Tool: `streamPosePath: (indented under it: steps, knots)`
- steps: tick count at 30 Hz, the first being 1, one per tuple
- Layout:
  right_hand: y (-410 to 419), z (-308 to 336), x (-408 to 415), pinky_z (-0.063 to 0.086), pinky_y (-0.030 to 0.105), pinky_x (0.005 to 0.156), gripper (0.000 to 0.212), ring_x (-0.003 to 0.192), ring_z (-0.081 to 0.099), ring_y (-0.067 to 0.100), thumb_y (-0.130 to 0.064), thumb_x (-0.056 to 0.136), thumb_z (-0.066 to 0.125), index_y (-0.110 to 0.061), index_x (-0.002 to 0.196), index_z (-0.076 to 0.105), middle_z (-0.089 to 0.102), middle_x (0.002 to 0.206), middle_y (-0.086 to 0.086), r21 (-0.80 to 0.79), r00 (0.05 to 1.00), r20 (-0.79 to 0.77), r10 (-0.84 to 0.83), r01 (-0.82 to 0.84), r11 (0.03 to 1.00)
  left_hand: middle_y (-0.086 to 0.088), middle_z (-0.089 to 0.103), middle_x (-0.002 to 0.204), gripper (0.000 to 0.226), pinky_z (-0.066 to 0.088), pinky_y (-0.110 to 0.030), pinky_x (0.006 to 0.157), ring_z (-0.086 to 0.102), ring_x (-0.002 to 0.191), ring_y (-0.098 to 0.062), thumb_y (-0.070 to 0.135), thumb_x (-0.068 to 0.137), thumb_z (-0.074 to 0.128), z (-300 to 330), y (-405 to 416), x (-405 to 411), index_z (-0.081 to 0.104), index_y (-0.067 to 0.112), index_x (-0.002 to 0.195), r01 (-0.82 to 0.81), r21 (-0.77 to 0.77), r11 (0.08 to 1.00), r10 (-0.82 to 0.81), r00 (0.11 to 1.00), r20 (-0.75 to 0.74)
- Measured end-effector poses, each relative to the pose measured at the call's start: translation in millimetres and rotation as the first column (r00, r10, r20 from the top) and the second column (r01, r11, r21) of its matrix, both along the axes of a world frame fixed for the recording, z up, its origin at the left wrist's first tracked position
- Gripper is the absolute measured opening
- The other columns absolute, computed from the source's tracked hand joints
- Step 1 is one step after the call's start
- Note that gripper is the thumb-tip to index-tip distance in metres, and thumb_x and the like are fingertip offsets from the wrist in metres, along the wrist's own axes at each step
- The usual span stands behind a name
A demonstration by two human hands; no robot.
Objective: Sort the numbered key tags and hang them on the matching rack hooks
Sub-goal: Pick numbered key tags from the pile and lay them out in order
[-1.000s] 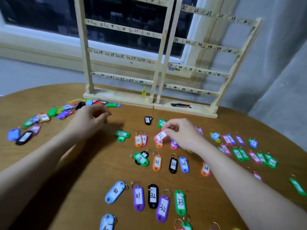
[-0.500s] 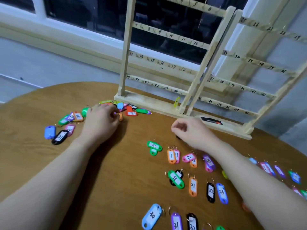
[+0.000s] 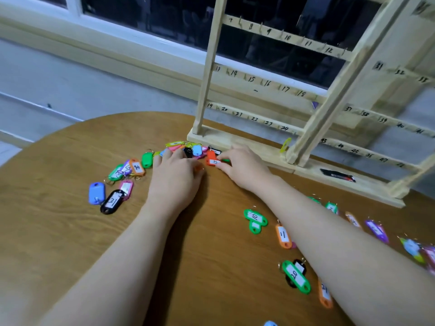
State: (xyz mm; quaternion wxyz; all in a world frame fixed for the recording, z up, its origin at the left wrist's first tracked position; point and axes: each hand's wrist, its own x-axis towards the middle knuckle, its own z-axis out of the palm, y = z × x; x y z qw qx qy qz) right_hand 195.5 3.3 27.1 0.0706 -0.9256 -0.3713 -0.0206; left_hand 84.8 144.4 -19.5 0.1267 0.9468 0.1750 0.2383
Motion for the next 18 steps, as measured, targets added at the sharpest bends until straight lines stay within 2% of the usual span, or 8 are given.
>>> streamPosePath:
  steps: [4,8,11,14,18]
  knots:
    - [-1,-2,-1,0.041,0.035,0.093,0.032,0.115,0.050,0.021,-0.039,0.101,0.059,-0.020,0.125,0.068,0.056,0.110,-0.001,0.027,1.000,0.010,0.029,-0.029,0.999,-0.001,0.056,0.097,0.026,0.031,-0.042,0.090,0.047,0.102,-0.029,0.046,0.097,0.055,2,-2,0,0.077,0.034,0.103,0.032,0.016,0.999,-0.033,0.999,0.031]
    - [-5,-5,-4,0.050,0.039,0.086,0.009,0.095,0.056,0.018,-0.032,0.095,0.068,-0.025,0.098,0.072,0.066,0.095,-0.004,0.213,0.997,-0.077,-0.014,0.030,0.977,-0.001,0.060,0.098,0.017,0.029,-0.042,0.091,0.049,0.105,-0.030,0.039,0.093,0.063,3,-2,-1,0.079,0.034,0.099,0.108,0.008,0.994,-0.108,0.990,0.086]
    - [-12,-2,-8,0.047,0.033,0.081,0.011,0.093,0.058,0.014,-0.031,0.095,0.069,-0.023,0.098,0.077,0.071,0.094,-0.004,0.307,0.987,-0.154,-0.042,0.088,0.948,0.000,0.063,0.093,0.010,0.034,-0.041,0.085,0.052,0.099,-0.029,0.032,0.089,0.070,3,0,0,0.080,0.031,0.088,0.147,-0.009,0.989,-0.144,0.979,0.142]
    - [-21,3,-15,0.042,0.028,0.076,0.011,0.089,0.059,0.012,-0.026,0.095,0.069,-0.020,0.095,0.078,0.070,0.090,-0.003,0.362,0.976,-0.213,-0.046,0.122,0.924,0.004,0.066,0.084,0.007,0.042,-0.037,0.074,0.058,0.086,-0.023,0.024,0.087,0.071,5,0,-1,0.077,0.024,0.084,0.215,-0.179,0.960,-0.169,0.955,0.242]
    - [-35,10,-22,0.049,0.029,0.072,0.013,0.071,0.063,0.011,-0.023,0.097,0.067,-0.017,0.090,0.076,0.073,0.081,0.003,0.391,0.935,-0.351,-0.054,0.199,0.899,0.016,0.068,0.074,0.012,0.043,-0.023,0.068,0.062,0.074,-0.002,0.023,0.093,0.069,10,-1,-2,0.073,0.025,0.082,0.282,-0.484,0.828,-0.117,0.932,0.342]
